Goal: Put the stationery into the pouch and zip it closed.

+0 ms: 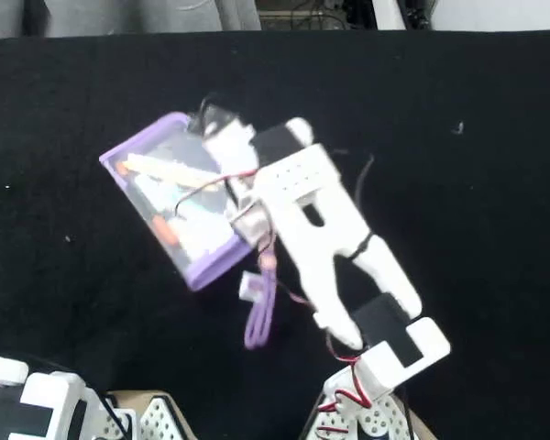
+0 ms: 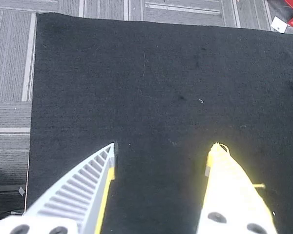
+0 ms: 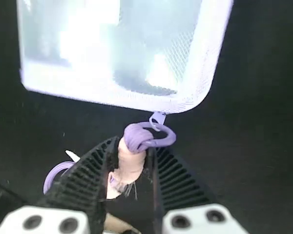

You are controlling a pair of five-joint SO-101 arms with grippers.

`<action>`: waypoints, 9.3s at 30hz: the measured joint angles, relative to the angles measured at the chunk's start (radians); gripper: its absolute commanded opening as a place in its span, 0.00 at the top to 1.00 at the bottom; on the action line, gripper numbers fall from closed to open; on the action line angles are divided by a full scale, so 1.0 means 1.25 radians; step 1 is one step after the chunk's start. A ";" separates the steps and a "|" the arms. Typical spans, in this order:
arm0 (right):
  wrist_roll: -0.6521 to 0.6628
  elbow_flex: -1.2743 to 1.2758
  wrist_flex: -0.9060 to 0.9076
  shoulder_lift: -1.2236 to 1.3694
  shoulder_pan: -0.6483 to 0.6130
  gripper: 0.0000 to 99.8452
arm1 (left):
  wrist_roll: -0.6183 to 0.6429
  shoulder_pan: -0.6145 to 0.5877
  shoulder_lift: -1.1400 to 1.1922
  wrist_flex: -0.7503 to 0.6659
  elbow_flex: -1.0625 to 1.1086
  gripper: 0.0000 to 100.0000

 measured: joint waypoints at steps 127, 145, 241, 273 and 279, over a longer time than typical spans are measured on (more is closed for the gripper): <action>0.059 -0.346 -0.131 -0.243 -0.026 0.99 | 0.242 1.018 -0.669 -0.550 1.231 0.70; 0.043 -0.274 0.043 -0.401 -0.124 0.99 | 0.236 0.995 -0.669 -0.541 1.223 0.70; 0.268 0.217 0.039 -0.647 0.128 0.99 | -0.453 1.623 -1.221 -0.339 1.162 0.75; 0.334 0.309 0.042 -0.647 0.136 0.99 | -0.453 1.630 -1.221 -0.419 1.193 0.77; 0.334 0.309 0.042 -0.647 0.136 0.99 | -0.469 1.716 -1.221 -0.422 1.213 0.92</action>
